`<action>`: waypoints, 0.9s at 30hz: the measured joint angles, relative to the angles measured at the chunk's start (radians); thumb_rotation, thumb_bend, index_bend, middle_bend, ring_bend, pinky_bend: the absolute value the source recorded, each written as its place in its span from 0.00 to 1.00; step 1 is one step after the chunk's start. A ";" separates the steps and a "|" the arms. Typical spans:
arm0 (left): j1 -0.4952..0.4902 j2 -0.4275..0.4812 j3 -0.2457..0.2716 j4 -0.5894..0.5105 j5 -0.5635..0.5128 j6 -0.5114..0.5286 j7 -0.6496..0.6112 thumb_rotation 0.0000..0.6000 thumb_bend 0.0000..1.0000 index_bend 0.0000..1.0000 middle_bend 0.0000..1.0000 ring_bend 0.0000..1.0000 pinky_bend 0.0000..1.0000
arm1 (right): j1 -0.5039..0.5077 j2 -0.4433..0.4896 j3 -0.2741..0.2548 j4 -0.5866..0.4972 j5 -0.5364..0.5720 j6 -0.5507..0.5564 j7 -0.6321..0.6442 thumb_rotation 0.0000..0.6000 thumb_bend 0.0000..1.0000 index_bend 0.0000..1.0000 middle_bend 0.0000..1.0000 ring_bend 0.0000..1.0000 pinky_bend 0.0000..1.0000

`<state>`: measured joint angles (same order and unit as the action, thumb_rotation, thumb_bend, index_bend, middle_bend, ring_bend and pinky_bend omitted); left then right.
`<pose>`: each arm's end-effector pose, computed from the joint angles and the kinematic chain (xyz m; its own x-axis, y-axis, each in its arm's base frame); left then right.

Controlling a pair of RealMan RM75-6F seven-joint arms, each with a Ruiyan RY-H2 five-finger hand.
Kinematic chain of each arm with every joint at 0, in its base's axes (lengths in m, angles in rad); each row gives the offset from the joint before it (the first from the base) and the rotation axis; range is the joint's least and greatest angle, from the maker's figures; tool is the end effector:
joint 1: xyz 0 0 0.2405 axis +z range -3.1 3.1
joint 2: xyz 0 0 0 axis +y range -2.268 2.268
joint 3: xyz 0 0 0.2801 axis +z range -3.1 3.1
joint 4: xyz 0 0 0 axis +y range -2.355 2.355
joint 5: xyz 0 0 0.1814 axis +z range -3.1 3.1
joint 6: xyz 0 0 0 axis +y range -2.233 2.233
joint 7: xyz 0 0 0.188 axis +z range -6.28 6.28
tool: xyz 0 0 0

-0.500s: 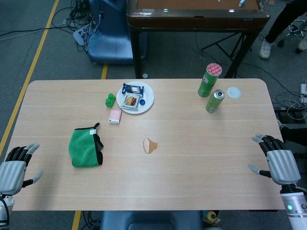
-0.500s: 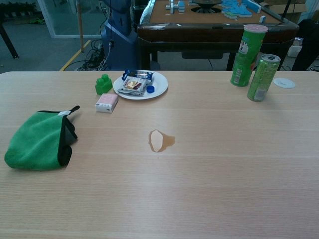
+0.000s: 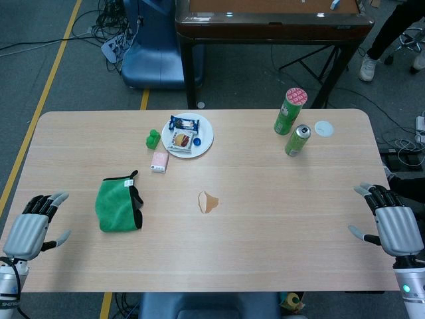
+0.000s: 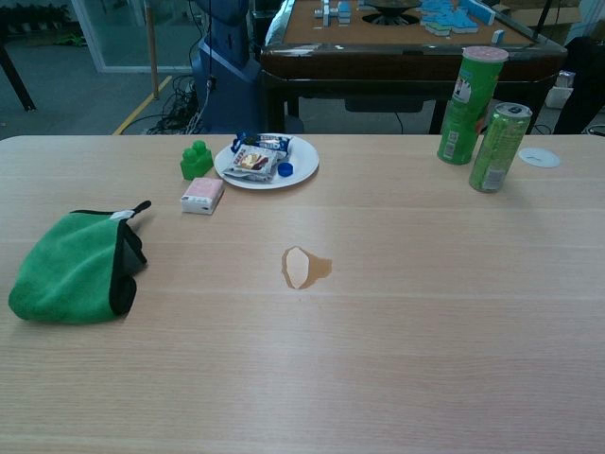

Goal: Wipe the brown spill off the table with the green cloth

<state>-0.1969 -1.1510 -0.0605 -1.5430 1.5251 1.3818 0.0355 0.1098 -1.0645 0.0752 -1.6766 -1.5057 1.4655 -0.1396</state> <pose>-0.3071 0.2624 0.1735 0.4696 0.0384 0.8821 0.8774 -0.1315 -0.4614 -0.3035 -0.2358 0.2086 0.5094 0.0180 0.8603 -0.8593 -0.0422 0.5097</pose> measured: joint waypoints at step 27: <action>-0.481 -0.161 -0.050 0.263 -0.121 -0.686 0.005 1.00 0.21 0.00 0.00 0.06 0.10 | -0.036 0.038 0.000 -0.048 0.013 0.046 -0.019 1.00 0.16 0.22 0.21 0.17 0.21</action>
<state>-0.6775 -1.3121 -0.1103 -1.2798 1.4041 0.6959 0.0404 0.0738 -1.0262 0.0755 -1.7250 -1.4923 1.5111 -0.1583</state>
